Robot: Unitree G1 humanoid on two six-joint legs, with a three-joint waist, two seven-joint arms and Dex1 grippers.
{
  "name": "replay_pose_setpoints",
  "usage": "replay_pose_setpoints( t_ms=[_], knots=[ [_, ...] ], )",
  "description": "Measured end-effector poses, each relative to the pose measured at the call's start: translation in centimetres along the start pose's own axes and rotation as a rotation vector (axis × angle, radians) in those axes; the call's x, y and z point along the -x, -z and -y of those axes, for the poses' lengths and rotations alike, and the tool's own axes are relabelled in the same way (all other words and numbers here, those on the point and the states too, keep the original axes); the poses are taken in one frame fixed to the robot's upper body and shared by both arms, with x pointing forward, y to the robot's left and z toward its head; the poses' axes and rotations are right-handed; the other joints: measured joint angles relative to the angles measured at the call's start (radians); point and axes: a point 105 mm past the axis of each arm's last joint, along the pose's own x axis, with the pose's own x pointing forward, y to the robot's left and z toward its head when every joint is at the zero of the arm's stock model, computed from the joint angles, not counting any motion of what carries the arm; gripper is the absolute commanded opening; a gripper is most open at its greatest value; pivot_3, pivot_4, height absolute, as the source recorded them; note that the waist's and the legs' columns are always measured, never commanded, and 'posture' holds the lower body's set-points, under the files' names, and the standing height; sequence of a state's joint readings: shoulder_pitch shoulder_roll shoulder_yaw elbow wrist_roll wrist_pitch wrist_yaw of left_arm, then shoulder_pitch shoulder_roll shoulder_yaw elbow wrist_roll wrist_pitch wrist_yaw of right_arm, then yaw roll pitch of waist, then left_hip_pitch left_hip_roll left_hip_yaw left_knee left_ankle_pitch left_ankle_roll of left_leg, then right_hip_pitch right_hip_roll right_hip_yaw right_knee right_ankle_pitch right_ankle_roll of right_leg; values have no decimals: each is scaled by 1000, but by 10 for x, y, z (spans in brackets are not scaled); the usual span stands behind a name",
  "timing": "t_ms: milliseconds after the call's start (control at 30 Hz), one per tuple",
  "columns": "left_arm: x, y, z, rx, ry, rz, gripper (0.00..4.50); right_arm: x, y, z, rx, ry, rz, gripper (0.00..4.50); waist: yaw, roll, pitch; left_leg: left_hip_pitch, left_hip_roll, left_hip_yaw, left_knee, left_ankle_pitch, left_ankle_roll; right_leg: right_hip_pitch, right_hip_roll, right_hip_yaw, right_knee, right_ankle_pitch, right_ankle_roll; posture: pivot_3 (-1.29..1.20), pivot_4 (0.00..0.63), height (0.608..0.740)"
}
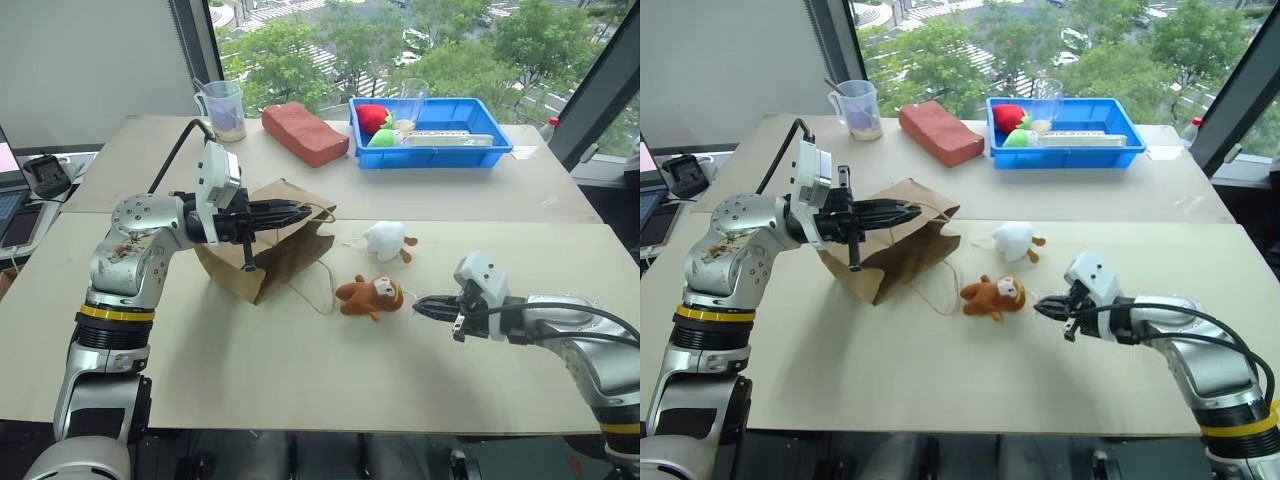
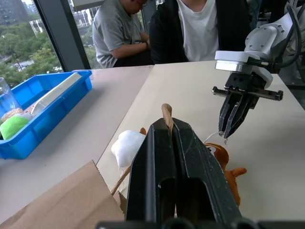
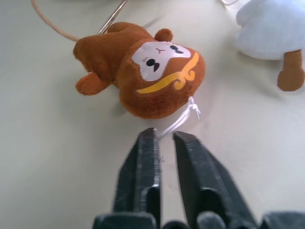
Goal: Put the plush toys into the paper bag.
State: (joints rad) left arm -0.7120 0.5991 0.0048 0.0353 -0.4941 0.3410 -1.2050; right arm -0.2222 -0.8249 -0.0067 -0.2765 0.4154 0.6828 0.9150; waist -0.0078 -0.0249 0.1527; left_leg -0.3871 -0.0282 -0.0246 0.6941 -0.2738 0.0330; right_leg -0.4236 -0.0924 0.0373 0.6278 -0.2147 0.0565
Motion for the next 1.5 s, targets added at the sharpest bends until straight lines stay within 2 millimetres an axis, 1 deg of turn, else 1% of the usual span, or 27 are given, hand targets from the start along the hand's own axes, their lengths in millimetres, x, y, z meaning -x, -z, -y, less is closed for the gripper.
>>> replay_pose_setpoints(
  t_ms=[133,167,233,267,333,433,567,700,767,800,833,867,1000,1100,1167,1233,1300,1400,1433,1500],
  knots=[
    [0,0,0,-8,-2,1,0,-7,-11,4,3,-2,52,3345,-2,0,0,0,0,0,0,0,0,0,0,0,0,0,0,0,150,740],
    [0,0,0,-9,-3,0,0,-10,-16,4,8,-8,71,3599,-2,0,0,0,0,0,0,0,0,0,0,0,0,0,0,0,150,740],
    [-1,0,0,-10,-2,0,0,-17,-23,2,14,-25,94,4344,-3,0,0,0,0,0,0,0,0,0,0,0,0,0,0,0,150,740],
    [0,0,0,-10,-3,-2,0,-21,-25,1,9,-31,103,4430,-3,0,0,0,0,0,0,0,0,0,0,0,0,0,0,0,150,740],
    [-1,0,0,-12,-3,-3,0,-30,-28,-2,1,-45,115,4430,-3,0,0,0,0,0,0,0,0,0,0,0,0,0,0,0,150,740],
    [-1,0,0,-12,-2,-4,0,-45,-27,-2,-20,-47,98,4430,-2,0,0,0,0,0,0,0,0,-1,0,0,0,0,0,0,150,740],
    [-1,0,0,-12,-3,-5,0,-54,-14,2,-6,-34,27,4430,0,0,0,-1,0,0,0,0,0,-1,0,-1,0,0,0,0,150,740],
    [-1,1,0,-14,-6,-10,0,-57,-6,-1,8,-55,-11,4430,-2,0,0,-1,0,0,0,0,0,-1,0,0,0,0,0,0,150,740],
    [-1,1,-1,-15,-8,-13,0,-57,-4,-2,6,-60,-16,3884,-2,0,0,0,0,0,0,0,0,-1,0,0,0,0,0,0,150,740],
    [-1,1,-1,-16,-9,-13,0,-57,-4,-2,5,-61,-16,3884,-3,0,0,0,0,0,0,0,0,-1,0,0,0,0,0,0,150,740],
    [-1,1,-1,-16,-10,-13,0,-57,-4,-2,4,-62,-14,3201,-3,0,0,0,0,0,0,0,0,-1,0,0,0,0,0,0,150,740],
    [-1,1,-1,-16,-11,-13,0,-58,-5,-3,-2,-68,-6,2952,-3,0,0,0,0,0,0,0,0,-1,0,0,0,0,0,0,150,740],
    [-1,1,-2,-16,-17,-13,0,-60,-7,-5,-11,-76,8,1631,-3,0,0,0,0,0,0,0,0,-1,0,0,0,0,0,0,150,740],
    [-1,1,-2,-16,-18,-14,0,-56,-10,-5,-39,-78,31,626,-2,0,0,0,0,0,0,0,0,-1,0,0,0,0,0,0,150,740],
    [-1,1,-2,-16,-18,-14,0,-52,-14,-4,-62,-77,51,110,-2,0,0,-1,0,0,0,0,0,-1,0,0,0,0,0,0,150,740],
    [-1,1,-2,-15,-20,-13,0,-49,-23,-5,-78,-76,77,65,-3,0,0,-1,0,0,0,0,0,-1,0,0,0,0,0,0,150,740],
    [-1,0,-3,-12,-26,-7,0,-50,-41,-6,-91,-70,122,65,-5,0,0,-1,0,0,0,0,0,-2,0,0,0,0,0,0,150,740],
    [-7,-7,-4,-11,-22,21,0,-63,-83,-14,-108,-69,225,65,-11,0,0,0,1,0,-1,0,0,-3,1,0,2,0,0,0,150,740],
    [-9,-9,-4,-12,-18,32,0,-67,-94,-17,-109,-69,248,65,-10,0,0,0,1,-1,-1,0,0,-3,1,0,2,0,0,0,150,740],
    [-10,-11,-3,-12,-13,40,0,-75,-105,-21,-125,-64,270,65,-7,0,0,0,1,-1,-2,0,0,-3,1,-1,3,0,0,0,150,740]
  ],
)
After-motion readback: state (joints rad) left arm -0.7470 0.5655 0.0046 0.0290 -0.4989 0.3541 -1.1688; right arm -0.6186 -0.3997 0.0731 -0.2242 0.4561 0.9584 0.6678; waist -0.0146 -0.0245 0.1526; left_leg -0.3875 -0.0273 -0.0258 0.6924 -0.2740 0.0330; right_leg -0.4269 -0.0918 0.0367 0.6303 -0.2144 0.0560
